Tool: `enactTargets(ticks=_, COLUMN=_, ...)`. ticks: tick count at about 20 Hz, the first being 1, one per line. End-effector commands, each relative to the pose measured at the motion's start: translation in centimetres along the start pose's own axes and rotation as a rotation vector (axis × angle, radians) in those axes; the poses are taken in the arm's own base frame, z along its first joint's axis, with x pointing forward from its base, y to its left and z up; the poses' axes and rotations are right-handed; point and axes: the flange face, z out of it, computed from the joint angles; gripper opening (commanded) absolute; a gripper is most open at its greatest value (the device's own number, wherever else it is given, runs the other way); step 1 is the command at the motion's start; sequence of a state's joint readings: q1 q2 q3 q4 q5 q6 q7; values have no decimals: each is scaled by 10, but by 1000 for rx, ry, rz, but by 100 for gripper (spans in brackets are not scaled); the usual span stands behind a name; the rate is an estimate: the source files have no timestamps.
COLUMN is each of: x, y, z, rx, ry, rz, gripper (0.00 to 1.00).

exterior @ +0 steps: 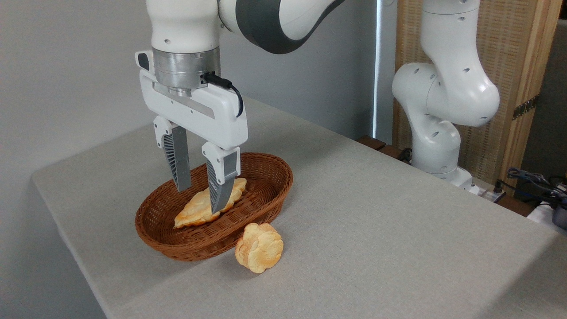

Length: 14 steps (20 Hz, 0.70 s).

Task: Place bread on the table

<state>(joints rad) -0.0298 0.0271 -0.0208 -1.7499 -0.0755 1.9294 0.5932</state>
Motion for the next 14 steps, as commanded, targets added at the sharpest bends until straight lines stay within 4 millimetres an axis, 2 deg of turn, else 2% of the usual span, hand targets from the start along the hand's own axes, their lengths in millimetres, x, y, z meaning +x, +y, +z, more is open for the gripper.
enactTargets(ticks=1, x=1, y=3, z=-5, rx=6, ry=4, rz=1, gripper=100)
enactTargets(ticks=6, x=2, y=6, z=-4, rx=-1, ry=5, rz=3, gripper=100)
enactTargets(ticks=10, x=5, y=16, z=4, rx=-12, ry=-8, rz=19, gripper=100)
enactTargets(ticks=14, x=9, y=39, z=27, rx=-49, ry=-39, rz=51, gripper=100)
